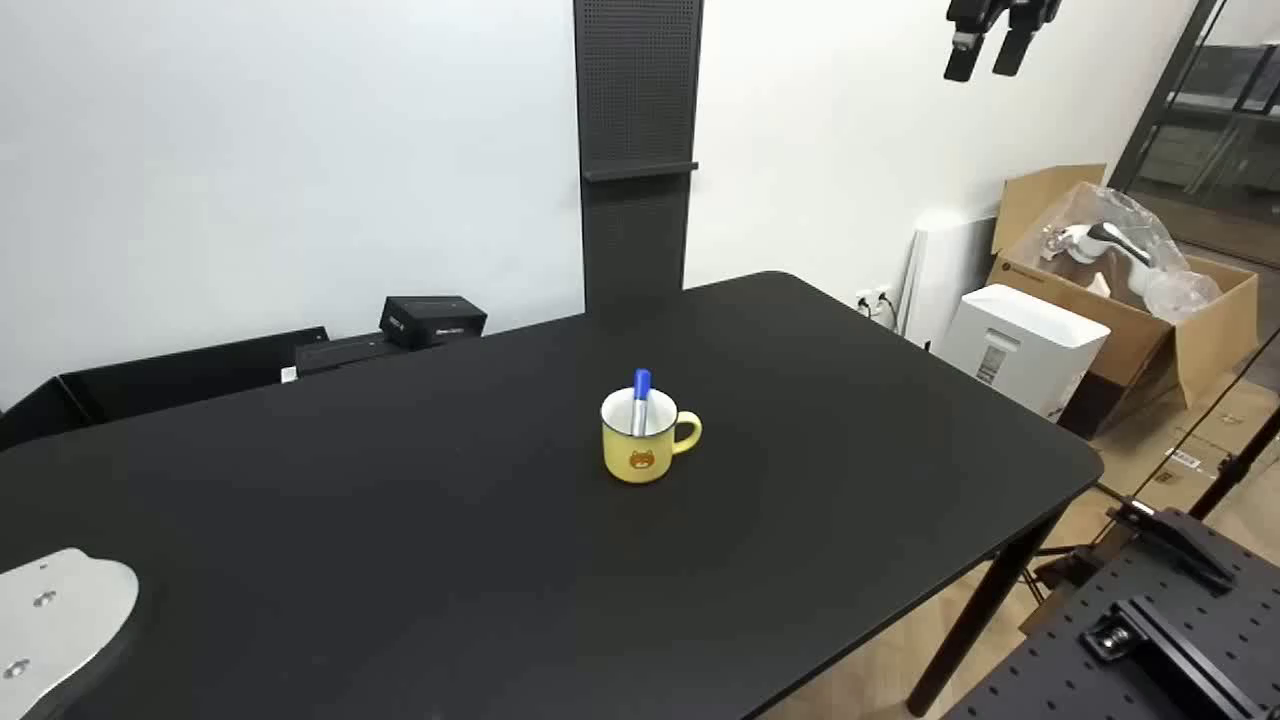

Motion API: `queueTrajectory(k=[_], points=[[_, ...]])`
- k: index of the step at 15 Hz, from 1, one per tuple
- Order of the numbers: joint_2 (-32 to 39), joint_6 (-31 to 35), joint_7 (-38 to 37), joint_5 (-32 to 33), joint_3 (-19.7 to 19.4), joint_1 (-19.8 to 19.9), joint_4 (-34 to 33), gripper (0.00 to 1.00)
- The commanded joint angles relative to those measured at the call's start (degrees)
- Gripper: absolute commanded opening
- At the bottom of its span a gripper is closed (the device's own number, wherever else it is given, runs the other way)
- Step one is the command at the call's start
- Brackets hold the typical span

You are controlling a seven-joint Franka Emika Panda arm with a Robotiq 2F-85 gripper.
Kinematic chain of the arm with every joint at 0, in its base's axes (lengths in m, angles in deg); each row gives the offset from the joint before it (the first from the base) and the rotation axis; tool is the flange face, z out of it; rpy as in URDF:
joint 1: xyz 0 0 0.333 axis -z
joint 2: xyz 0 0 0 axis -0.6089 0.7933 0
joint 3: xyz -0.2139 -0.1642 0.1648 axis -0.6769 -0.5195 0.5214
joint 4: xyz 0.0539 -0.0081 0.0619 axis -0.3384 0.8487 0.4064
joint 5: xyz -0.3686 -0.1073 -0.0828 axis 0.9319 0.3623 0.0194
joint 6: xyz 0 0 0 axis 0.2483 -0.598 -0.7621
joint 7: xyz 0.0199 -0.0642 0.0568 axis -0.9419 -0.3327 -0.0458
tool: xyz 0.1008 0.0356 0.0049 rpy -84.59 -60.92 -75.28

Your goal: Remove the marker from the yellow cup and put it on the table

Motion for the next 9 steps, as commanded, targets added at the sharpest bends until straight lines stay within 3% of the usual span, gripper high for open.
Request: queueTrajectory(k=[1, 9], points=[[0.09, -0.08, 0.21, -0.27, 0.69, 0.78, -0.08, 1.00], [0.08, -0.03, 0.21, -0.27, 0.69, 0.78, -0.08, 1.00]])
